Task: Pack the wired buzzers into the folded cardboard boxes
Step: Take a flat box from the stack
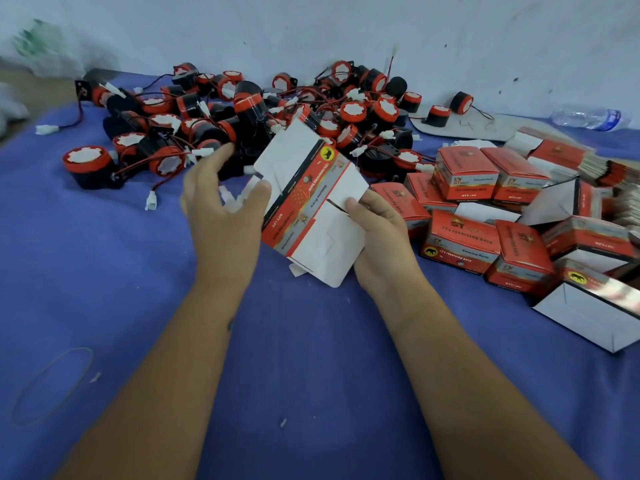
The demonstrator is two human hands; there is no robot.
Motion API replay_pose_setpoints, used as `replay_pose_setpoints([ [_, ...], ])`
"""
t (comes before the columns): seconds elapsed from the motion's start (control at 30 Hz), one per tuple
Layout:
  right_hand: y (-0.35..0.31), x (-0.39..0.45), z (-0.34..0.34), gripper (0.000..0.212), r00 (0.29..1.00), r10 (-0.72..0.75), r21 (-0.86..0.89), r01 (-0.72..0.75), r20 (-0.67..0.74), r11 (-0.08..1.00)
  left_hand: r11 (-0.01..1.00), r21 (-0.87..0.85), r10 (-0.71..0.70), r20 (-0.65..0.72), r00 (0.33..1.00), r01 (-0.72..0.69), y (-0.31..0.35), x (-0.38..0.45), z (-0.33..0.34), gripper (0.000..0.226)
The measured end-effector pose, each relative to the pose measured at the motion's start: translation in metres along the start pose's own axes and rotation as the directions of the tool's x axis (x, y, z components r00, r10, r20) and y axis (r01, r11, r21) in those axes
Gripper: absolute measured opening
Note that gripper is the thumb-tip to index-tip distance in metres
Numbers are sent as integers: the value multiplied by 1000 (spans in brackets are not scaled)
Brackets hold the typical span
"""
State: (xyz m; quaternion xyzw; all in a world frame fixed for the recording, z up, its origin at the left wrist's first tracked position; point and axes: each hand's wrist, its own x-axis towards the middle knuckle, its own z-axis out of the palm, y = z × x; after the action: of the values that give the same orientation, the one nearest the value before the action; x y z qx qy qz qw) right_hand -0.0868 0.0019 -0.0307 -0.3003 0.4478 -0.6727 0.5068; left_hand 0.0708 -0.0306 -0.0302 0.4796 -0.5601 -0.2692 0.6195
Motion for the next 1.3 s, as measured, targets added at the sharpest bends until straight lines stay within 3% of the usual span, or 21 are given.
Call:
replay_pose_setpoints([
  [0.07,-1,1,0,20,999,-32,43,31,14,999,892,-276,-295,248,923,359,-3,8,-4,42],
  [0.13,0,0,3,23,997,-65,0,65,-36,998,746,-377,-400,405,822,549,-8,13,-7,21],
  [0.2,4,0,4,32,968,-204,-236,166,-145,957,776,-376,-409,311,858,507,-12,16,-10,10],
  [0.23,5,0,5,36,918,-354,-424,254,-177,870,802,-389,-389,236,890,454,-14,17,-11,10],
  [0.3,6,-2,7,37,762,-645,-713,418,-62,562,826,-439,-333,125,935,353,-16,19,-13,10],
  [0.33,8,-4,9,36,715,-698,-748,479,29,459,822,-470,-314,97,944,322,-14,18,-12,10],
  [0.37,10,-6,12,37,713,-693,-727,531,105,436,808,-499,-305,98,947,312,-12,17,-11,10],
  [0.43,15,-12,22,46,776,-590,-621,580,225,527,760,-546,-282,213,935,353,-7,13,-6,8],
  [0.53,23,-17,30,46,807,-472,-554,589,356,589,747,-483,-255,427,867,457,-1,2,2,34],
  [0.63,18,-16,22,41,851,-386,-563,525,356,638,836,-380,-238,399,885,396,-1,3,3,34],
  [0.77,8,-18,14,34,874,-252,-504,451,415,736,823,-393,-230,431,873,410,-4,5,2,66],
  [0.87,4,-16,14,28,897,-216,-525,406,387,748,895,-364,-136,326,935,257,-5,4,1,83],
  [1.0,4,-15,16,37,915,-214,-585,386,342,714,968,-244,119,263,958,-54,-5,5,-4,69],
  [1.13,10,-12,16,34,902,-273,-707,432,335,560,980,-89,193,263,945,-175,0,-1,-4,50],
  [1.23,10,-9,11,25,883,-314,-729,467,350,500,936,7,341,234,910,-352,5,-4,-4,66],
  [1.3,9,-10,9,21,840,-367,-761,527,399,379,903,82,398,209,893,-422,9,-5,-4,78],
])
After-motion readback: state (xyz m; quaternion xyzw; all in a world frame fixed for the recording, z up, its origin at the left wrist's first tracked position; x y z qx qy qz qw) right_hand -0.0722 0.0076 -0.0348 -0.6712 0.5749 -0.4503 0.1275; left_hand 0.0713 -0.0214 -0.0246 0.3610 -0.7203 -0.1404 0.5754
